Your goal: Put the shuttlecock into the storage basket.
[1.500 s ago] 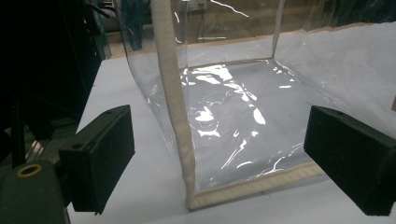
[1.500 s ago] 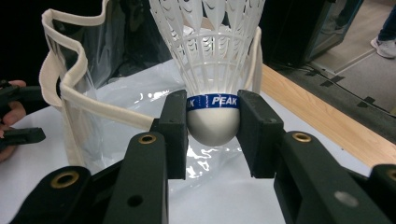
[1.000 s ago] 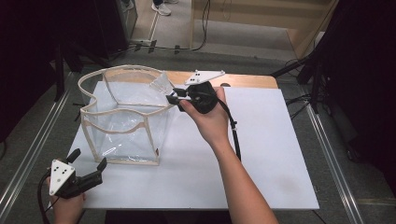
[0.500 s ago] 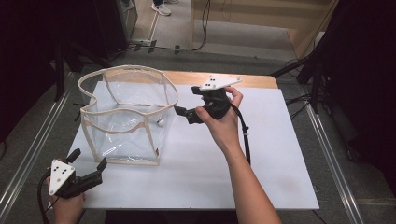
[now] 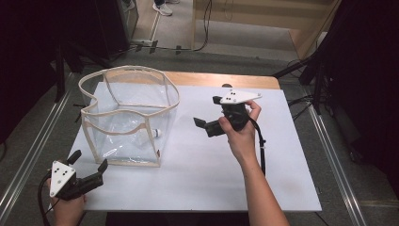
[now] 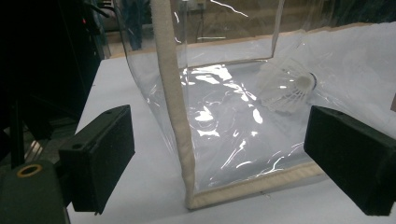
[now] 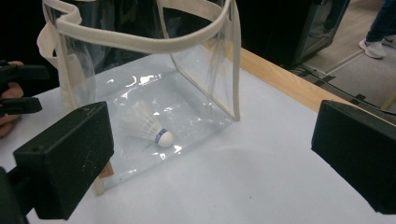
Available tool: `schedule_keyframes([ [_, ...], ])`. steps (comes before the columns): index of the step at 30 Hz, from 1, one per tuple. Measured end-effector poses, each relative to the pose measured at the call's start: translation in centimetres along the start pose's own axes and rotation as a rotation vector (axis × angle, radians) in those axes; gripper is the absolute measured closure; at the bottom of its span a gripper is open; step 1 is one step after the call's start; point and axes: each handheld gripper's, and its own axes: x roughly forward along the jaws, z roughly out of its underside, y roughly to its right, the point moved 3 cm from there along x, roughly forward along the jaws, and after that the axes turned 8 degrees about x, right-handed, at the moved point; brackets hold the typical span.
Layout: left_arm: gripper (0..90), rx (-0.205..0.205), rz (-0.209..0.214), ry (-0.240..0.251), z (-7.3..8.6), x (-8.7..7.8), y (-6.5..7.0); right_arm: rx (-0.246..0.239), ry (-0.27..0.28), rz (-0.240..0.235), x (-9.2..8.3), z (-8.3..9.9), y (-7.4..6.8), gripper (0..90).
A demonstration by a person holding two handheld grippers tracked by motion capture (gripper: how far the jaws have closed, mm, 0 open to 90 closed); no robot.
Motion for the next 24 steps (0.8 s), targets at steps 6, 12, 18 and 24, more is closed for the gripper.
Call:
schedule_keyframes([
  [6,9.2,0.001,0.0,-0.001,0.0,0.0,0.0,0.013,0.009,0.024,-1.0,1.1,0.7,0.0],
  [12,9.2,0.0,-0.001,0.0,0.0,0.0,0.0,0.019,0.015,0.045,-1.8,2.3,1.2,0.0],
  [18,9.2,0.002,-0.002,0.0,0.0,0.0,0.0,0.03,0.022,0.059,-2.5,3.4,1.7,0.0],
  [24,9.2,0.002,-0.002,0.0,0.0,0.0,0.0,0.045,0.022,0.069,-3.0,4.5,2.1,0.0],
])
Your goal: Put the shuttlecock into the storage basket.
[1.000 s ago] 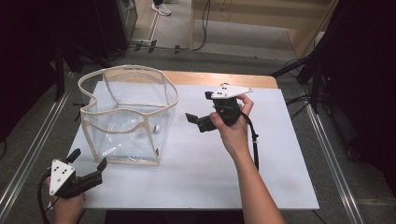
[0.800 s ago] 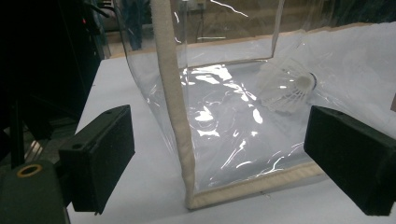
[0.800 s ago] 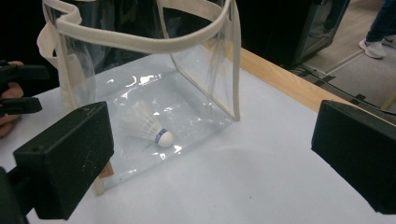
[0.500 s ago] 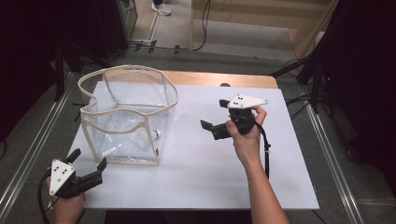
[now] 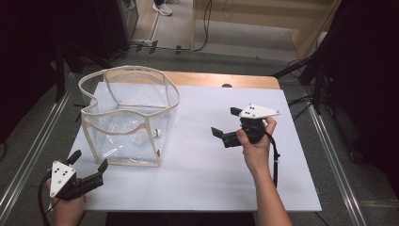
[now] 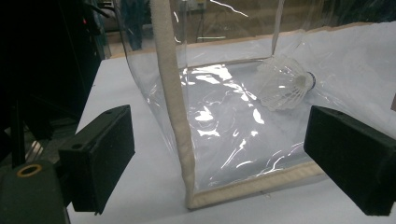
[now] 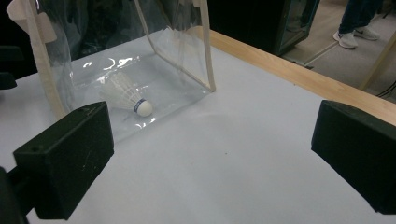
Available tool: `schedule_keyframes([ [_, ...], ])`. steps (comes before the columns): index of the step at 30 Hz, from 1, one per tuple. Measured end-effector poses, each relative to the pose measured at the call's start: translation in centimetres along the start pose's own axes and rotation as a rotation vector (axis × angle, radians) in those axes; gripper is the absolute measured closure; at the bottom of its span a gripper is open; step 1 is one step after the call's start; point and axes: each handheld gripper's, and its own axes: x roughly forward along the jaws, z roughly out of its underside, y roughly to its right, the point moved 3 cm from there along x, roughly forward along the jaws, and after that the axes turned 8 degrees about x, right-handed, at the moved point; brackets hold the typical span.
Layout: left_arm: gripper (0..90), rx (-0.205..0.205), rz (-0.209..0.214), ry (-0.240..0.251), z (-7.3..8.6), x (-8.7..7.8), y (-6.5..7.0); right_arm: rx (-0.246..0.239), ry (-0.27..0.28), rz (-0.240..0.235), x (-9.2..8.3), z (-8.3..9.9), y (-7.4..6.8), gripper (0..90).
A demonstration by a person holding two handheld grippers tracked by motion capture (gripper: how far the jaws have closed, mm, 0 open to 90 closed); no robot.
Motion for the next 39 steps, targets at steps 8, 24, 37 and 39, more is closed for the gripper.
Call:
schedule_keyframes([
  [8,9.2,0.001,-0.001,-0.001,0.0,0.0,0.0,0.0,0.006,-0.002,-0.7,1.1,0.4,0.0],
  [24,9.2,0.004,-0.002,-0.001,0.0,0.0,0.0,0.036,0.025,0.031,-2.8,3.2,1.8,0.0],
  [37,9.2,0.004,-0.001,0.001,0.0,0.0,0.0,0.068,0.033,0.065,-4.3,5.3,2.9,0.0],
  [39,9.2,0.004,-0.001,0.001,0.0,0.0,0.0,0.071,0.035,0.067,-4.5,5.6,3.0,0.0],
])
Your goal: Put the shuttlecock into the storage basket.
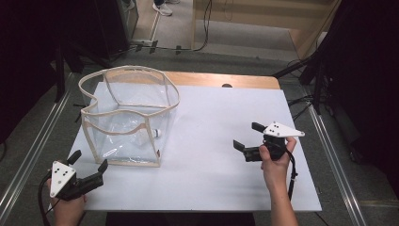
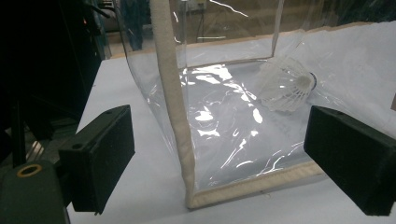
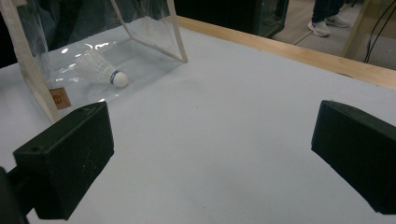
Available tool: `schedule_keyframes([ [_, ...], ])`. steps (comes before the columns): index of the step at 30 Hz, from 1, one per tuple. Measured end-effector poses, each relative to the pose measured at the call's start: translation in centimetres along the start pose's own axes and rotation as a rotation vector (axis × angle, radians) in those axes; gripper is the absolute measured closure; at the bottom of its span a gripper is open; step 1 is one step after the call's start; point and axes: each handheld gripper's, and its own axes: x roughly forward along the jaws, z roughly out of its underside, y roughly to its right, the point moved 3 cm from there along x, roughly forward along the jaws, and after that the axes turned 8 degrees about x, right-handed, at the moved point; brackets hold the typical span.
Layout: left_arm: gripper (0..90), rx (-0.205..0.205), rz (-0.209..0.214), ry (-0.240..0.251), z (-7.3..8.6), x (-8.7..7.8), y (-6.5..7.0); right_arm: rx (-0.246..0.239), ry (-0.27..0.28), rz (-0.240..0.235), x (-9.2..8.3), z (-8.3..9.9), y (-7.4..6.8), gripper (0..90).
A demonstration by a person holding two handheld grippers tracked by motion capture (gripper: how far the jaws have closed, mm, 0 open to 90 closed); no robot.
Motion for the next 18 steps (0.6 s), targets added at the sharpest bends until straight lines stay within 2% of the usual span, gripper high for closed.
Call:
schedule_keyframes([
  [10,9.2,0.001,0.0,0.0,0.0,0.0,0.0,0.028,0.002,0.032,-1.4,1.3,1.0,0.0],
  [18,9.2,0.001,0.001,0.001,0.0,0.0,0.0,0.031,-0.002,0.052,-2.4,2.3,1.6,0.0],
])
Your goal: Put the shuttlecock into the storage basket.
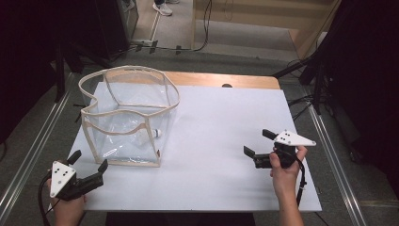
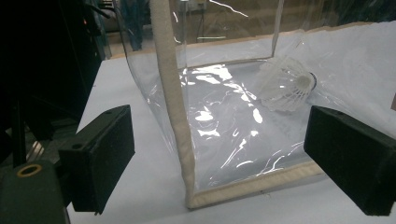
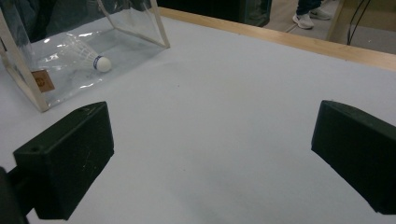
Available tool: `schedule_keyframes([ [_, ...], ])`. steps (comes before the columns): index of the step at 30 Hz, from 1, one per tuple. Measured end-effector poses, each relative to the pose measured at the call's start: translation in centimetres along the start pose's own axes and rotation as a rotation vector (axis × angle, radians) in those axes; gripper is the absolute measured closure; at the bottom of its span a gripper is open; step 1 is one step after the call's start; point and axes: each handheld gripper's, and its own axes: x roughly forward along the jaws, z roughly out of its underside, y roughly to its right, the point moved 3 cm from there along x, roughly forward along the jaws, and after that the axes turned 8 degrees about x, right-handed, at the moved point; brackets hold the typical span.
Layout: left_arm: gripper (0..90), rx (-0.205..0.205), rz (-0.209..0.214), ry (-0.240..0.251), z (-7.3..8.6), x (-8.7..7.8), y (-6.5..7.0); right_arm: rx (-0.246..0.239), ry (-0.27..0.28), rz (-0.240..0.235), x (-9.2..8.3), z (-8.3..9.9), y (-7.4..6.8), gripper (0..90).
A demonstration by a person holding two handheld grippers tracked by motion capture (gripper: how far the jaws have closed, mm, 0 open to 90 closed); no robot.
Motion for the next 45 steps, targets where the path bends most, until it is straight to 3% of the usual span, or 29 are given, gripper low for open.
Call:
schedule_keyframes([
  [26,9.2,0.004,0.001,0.002,0.0,0.0,0.0,0.062,-0.007,0.071,-3.6,3.6,2.5,0.0],
  [45,9.2,0.001,0.001,0.003,0.0,-0.1,0.1,0.086,0.004,0.118,-5.9,4.8,3.8,0.0],
])
